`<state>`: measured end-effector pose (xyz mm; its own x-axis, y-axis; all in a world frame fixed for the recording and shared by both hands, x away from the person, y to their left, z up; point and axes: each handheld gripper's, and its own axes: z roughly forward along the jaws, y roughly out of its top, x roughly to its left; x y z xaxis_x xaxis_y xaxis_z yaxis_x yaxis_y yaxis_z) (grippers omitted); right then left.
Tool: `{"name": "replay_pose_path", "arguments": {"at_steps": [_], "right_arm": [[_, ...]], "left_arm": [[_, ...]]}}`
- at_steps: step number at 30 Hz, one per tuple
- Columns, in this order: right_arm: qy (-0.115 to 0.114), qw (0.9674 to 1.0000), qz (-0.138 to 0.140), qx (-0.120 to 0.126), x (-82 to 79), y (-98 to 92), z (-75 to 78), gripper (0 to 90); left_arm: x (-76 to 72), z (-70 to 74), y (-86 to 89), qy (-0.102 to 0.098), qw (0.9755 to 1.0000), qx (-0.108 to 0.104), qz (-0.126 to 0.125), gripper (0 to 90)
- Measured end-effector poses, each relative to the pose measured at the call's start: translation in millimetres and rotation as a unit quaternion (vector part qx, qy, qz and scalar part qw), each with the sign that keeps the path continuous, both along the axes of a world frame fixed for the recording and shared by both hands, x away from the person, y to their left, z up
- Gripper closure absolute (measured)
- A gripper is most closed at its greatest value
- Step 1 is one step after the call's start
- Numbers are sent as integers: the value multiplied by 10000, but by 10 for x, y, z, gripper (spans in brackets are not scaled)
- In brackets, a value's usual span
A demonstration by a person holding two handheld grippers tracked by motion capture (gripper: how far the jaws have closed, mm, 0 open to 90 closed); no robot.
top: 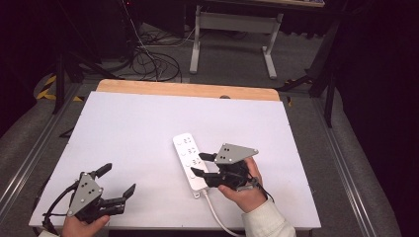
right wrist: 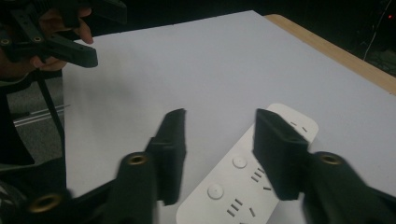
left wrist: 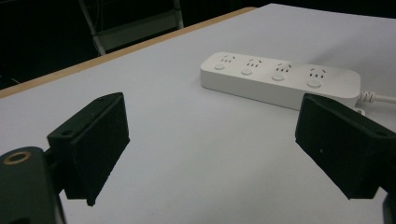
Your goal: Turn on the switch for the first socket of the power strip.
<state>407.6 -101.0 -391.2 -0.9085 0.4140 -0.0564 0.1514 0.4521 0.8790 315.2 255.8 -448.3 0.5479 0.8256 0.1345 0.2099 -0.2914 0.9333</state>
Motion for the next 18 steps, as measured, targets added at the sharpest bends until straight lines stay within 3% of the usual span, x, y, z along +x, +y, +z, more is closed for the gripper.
{"name": "replay_pose_path", "arguments": {"at_steps": [2,5,6,9,11,14,18], "right_arm": [[34,9999,20,-126,20,24,8,668],[182,9996,143,-164,45,40,13,726],[341,9990,228,-197,67,53,11,793],[407,9986,147,-311,88,81,5,882],[421,9984,112,-371,99,93,0,900],[701,9960,12,-559,149,154,-48,900],[821,9937,-84,-763,199,210,-108,900]], "left_arm": [[-1,-2,-4,12,10000,-23,4,103],[-1,-2,-2,14,10000,-11,7,104],[-1,-3,-1,27,10000,-9,7,103],[-1,-4,-1,27,10000,-3,11,103],[1,-3,1,24,10000,10,0,104],[1,-6,-2,32,10000,0,9,103],[1,-7,-4,32,10000,-3,9,103]]}}
